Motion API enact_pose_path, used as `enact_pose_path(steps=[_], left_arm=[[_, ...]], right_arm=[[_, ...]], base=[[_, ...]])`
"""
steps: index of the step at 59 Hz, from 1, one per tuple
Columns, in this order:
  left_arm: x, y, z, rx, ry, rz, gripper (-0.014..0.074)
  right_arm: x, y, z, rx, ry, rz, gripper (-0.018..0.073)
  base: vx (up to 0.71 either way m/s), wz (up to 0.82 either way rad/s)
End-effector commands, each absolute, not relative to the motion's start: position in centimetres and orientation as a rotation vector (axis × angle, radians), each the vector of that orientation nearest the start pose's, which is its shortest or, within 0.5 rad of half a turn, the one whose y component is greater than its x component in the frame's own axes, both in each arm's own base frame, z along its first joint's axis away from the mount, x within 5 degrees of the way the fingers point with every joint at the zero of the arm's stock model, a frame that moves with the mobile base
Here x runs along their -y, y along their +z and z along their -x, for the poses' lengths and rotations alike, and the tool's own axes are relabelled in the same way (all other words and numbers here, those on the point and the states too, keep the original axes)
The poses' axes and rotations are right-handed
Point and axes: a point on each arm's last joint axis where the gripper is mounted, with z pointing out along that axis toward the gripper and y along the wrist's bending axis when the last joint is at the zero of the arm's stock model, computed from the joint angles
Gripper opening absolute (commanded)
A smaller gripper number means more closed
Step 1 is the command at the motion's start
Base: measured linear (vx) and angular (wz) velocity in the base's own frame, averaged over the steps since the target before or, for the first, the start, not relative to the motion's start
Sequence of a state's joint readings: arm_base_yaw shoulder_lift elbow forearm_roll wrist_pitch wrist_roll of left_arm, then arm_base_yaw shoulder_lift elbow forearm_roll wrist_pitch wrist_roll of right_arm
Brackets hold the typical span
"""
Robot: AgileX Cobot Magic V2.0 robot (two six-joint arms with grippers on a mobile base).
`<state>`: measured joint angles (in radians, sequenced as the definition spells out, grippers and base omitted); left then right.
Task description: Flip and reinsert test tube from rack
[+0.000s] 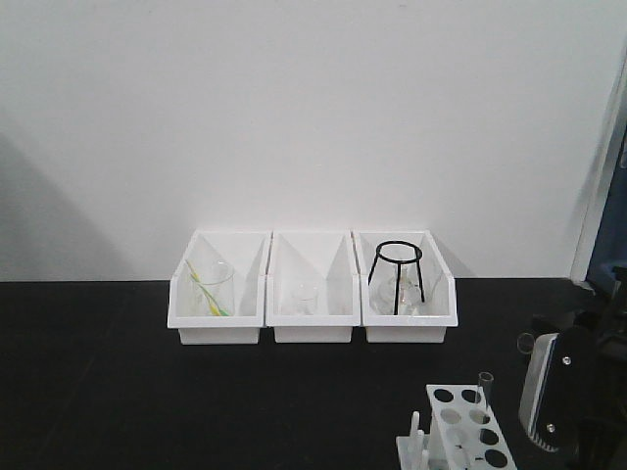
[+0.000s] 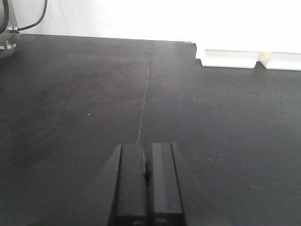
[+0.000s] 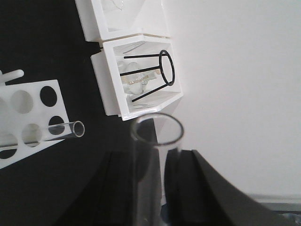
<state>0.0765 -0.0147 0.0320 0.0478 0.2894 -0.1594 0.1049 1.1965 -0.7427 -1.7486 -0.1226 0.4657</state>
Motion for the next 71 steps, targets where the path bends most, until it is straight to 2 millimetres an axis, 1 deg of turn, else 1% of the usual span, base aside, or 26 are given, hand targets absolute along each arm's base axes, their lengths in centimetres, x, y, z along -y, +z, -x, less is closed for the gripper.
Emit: enact_pose_path(steps=[1, 8, 13, 22, 31, 35, 44, 52, 57, 71], left_arm=[[-0.5, 18.5, -5.5, -1.684, -0.028, 0.164, -0.0006], [-0.5, 18.5, -5.5, -1.684, -0.028, 0.164, -0.0006], [-0.5, 18.5, -5.5, -1.684, -0.028, 0.164, -0.0006], [-0.5, 18.5, -5.5, -1.684, -0.028, 0.164, -0.0006], [-0.5, 18.5, -5.5, -1.684, -0.028, 0.164, -0.0006], [-0.5, 18.5, -5.5, -1.684, -0.028, 0.164, -0.0006], [-0.5, 18.5, -5.5, -1.684, -0.028, 0.164, -0.0006], [-0.5, 18.5, -5.5, -1.684, -0.028, 0.164, -0.0006], [-0.5, 18.5, -5.5, -1.684, -0.028, 0.164, -0.0006], [-0.5, 18.5, -5.5, -1.684, -0.028, 0.164, -0.0006]], right_arm=[[-3.5, 31.5, -25.5, -1.444, -0.727, 1.328, 0.0041], [-3.5, 31.5, -25.5, -1.477, -0.692, 1.282, 0.0041], [-3.6, 31.6, -25.5, -1.519, -0.607, 1.198, 0.0041], [-3.7, 32.1, -25.6, -1.62, -0.413, 0.937, 0.0041], [-3.6, 32.4, -25.7, -1.711, -0.174, 0.595, 0.0041], [-3.5, 32.6, -25.8, -1.73, -0.093, 0.476, 0.0041], [-3.5, 33.0, -25.8, -1.722, 0.059, 0.279, 0.0041], [-3.6, 33.8, -26.0, -1.652, 0.222, 0.092, 0.0041], [-3.5, 34.1, -26.0, -1.621, 0.231, 0.071, 0.0041], [-3.5, 34.1, -26.0, -1.621, 0.171, 0.141, 0.0041]], base=[[0.0, 0.0], [0.0, 0.0], [0.0, 0.0], [0.0, 0.0], [0.0, 0.0], [0.0, 0.0], [0.0, 0.0], [0.0, 0.0], [0.0, 0.0], [0.0, 0.0]])
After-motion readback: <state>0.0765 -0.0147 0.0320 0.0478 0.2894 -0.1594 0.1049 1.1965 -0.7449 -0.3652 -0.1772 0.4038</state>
